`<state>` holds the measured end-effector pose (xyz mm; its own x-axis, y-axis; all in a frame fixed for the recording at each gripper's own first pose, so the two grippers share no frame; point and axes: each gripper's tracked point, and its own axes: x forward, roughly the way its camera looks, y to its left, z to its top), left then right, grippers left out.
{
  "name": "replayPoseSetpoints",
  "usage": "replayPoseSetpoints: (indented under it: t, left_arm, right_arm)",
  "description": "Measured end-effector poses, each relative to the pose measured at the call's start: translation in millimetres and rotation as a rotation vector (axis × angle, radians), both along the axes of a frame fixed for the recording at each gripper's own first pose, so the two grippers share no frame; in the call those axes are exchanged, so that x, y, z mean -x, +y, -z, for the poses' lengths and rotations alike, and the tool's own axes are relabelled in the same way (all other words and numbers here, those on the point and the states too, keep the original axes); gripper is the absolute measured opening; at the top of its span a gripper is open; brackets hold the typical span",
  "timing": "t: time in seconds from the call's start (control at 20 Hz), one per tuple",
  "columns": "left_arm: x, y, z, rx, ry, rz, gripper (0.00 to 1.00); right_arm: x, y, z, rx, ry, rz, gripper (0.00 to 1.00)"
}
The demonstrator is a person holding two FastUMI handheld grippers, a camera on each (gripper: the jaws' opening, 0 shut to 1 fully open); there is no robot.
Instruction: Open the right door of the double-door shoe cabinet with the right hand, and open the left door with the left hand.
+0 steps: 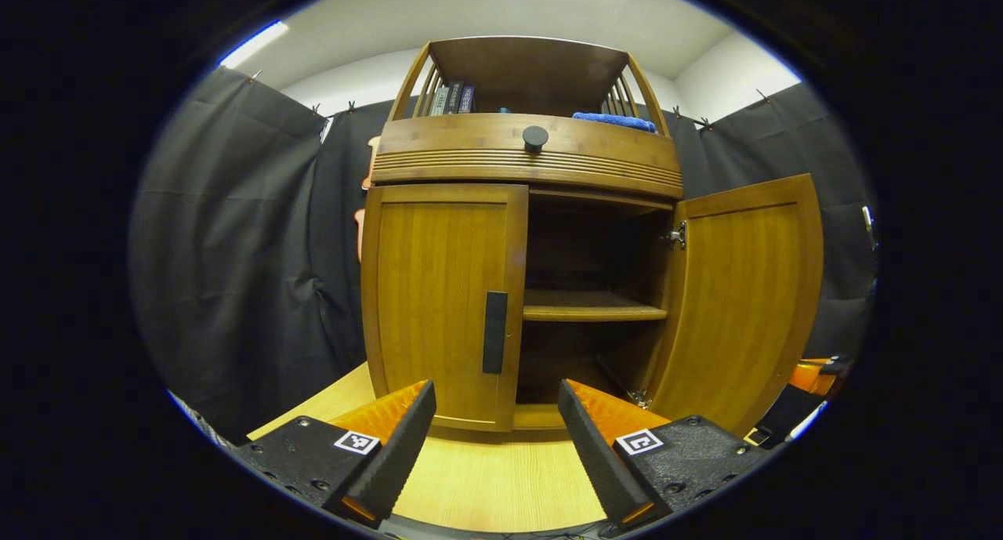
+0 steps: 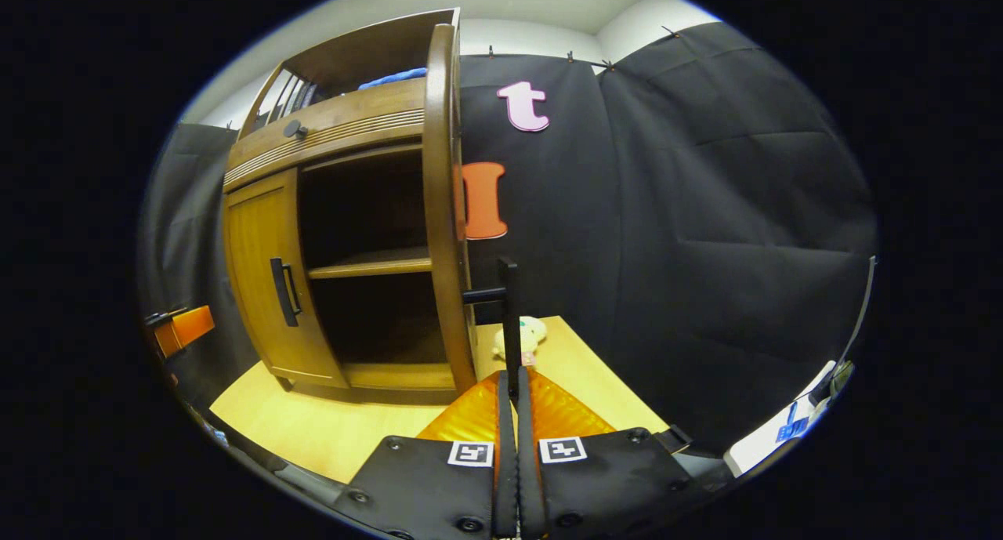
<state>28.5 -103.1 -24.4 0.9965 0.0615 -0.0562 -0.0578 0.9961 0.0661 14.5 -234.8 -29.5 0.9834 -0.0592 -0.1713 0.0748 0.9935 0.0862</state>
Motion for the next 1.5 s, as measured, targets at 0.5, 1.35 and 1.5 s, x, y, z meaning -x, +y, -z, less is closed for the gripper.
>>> replayPoseSetpoints:
  t: [0.5, 1.35, 1.5]
  left_arm:
    - [-40.5, -0.8, -14.1, -0.042, -0.059, 0.008, 0.92]
    - [-165.8, 37.5, 26.1, 0.007, -0.017, -0.045, 0.95]
    - [-187.2, 41.7, 32.1, 0.004, -0.016, -0.031, 0.92]
  right_arm:
    - [17.4, -21.2, -2.4, -0.007, 0.001, 0.060, 0.49]
    - [31.6, -26.9, -12.4, 0.048, -0.016, 0.134, 0.99]
    - [32.9, -27.2, -11.4, 0.041, -0.009, 0.154, 0.99]
